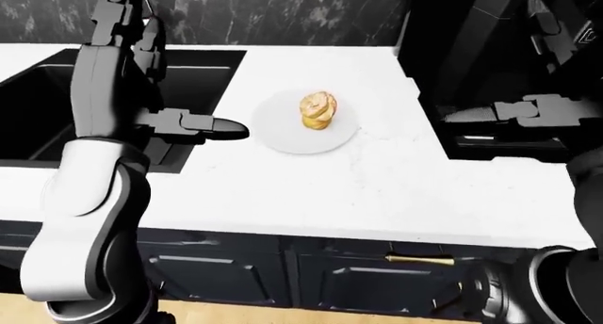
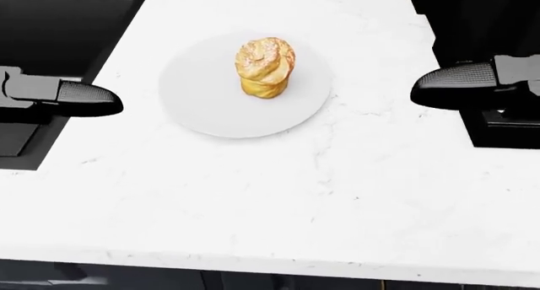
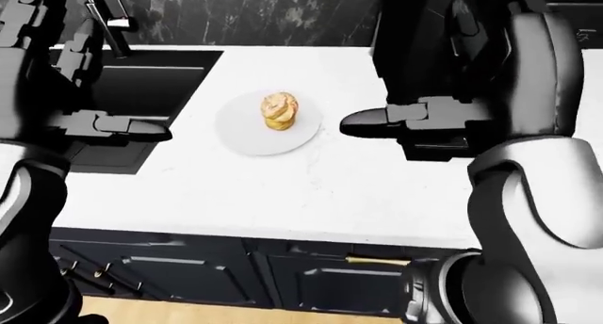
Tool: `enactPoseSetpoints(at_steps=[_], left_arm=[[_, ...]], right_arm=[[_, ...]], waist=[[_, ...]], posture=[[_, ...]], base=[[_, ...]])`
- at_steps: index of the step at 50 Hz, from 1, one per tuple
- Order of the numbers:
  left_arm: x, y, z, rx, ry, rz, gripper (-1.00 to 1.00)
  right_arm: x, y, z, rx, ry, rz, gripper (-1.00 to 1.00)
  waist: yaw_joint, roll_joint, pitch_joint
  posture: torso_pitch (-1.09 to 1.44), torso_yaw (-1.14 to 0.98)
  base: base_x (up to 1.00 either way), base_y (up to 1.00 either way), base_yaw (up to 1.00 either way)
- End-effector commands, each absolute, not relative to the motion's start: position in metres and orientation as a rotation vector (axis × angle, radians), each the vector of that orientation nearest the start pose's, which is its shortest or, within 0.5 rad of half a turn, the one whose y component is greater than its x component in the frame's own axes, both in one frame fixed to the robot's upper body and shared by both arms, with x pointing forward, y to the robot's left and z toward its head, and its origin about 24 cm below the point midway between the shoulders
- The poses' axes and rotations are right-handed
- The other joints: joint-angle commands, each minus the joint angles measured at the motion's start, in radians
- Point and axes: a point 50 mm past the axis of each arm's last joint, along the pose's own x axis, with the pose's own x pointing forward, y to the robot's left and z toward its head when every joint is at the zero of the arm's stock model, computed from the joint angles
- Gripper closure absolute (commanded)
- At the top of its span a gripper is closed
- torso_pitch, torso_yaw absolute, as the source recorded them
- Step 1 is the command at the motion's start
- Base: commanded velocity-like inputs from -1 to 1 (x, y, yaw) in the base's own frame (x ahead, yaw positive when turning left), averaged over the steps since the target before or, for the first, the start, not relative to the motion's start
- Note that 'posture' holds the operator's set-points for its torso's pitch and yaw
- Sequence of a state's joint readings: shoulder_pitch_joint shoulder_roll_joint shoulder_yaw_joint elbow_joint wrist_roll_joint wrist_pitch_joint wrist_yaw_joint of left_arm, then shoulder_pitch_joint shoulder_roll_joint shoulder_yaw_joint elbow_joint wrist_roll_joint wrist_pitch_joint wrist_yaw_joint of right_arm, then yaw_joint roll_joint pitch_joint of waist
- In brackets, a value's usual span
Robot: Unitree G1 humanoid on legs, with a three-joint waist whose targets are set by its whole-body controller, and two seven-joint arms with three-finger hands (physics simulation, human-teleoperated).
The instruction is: Place the pastries on the plates.
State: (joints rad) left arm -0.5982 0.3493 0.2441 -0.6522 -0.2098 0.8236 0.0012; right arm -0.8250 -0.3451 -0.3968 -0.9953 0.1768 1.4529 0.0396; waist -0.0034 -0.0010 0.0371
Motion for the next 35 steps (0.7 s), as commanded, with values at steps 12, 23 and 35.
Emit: enactPoseSetpoints(at_steps=[12, 23, 35], left_arm=[[0.257, 0.187, 0.285, 0.143, -0.533, 0.028, -1.0], [0.262, 0.184, 0.286, 0.136, -0.546, 0.028, -1.0], [0.272, 0.187, 0.28, 0.128, -0.543, 0.045, -1.0]], right_arm=[[0.217, -0.177, 0.298, -0.084, -0.47, -0.046, -1.0], [0.217, -0.174, 0.278, -0.055, -0.504, -0.036, -1.0], [0.224, -0.171, 0.25, -0.046, -0.501, -0.038, -1.0]], waist=[[0.022, 0.066, -0.031], [-0.017, -0.116, -0.017], [-0.031, 0.015, 0.004]], posture=[[0.0, 0.0], [0.0, 0.0], [0.0, 0.0]], base=[[-0.38, 0.2, 0.0], [-0.17, 0.34, 0.0], [0.07, 0.64, 0.0]])
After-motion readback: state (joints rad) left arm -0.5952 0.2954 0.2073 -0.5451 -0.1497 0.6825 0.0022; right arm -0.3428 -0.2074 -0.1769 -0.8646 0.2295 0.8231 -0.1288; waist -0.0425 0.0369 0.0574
